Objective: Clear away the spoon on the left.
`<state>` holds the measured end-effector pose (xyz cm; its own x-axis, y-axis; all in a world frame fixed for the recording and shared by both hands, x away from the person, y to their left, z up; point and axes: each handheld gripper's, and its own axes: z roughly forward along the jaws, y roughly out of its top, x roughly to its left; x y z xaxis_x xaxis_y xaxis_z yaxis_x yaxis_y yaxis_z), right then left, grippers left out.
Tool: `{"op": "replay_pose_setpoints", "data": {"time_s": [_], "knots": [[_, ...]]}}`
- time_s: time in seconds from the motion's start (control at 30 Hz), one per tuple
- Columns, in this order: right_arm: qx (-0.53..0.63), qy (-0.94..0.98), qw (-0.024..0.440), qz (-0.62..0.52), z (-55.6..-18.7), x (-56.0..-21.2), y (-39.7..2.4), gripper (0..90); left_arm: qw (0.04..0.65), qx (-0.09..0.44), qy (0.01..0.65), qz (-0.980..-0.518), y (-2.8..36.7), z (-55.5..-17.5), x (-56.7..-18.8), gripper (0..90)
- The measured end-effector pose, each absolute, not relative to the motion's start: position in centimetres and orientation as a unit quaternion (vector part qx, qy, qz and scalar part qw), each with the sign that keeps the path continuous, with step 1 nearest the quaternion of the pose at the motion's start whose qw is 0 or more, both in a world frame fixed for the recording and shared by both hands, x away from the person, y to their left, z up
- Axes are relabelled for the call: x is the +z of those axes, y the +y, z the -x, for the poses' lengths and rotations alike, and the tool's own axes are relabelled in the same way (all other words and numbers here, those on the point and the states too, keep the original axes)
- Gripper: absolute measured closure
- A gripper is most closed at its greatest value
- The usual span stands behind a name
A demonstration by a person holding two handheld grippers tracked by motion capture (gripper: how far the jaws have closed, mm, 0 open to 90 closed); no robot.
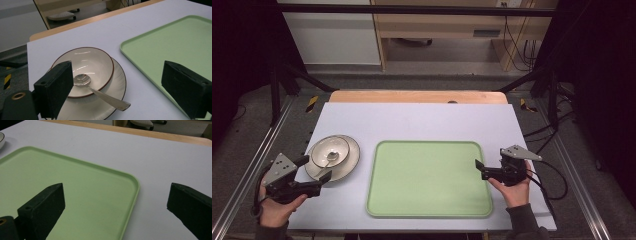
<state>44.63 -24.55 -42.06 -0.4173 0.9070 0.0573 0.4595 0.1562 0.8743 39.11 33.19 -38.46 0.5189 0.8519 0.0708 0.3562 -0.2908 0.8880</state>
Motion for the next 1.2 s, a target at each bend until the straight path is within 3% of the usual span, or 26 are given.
{"op": "replay_pose_setpoints", "data": {"time_s": [0.77,1.2], "knots": [[0.437,0.721,0.253,-0.474,-44.7,-42.2,-24.5,2.1,0.394,0.287,0.411,-0.771,33.2,-39.6,-40.6,22.1],[0.432,0.723,0.253,-0.476,-44.8,-42.3,-24.3,2.2,0.378,0.296,0.412,-0.774,33.2,-39.7,-40.9,41.9]]}}
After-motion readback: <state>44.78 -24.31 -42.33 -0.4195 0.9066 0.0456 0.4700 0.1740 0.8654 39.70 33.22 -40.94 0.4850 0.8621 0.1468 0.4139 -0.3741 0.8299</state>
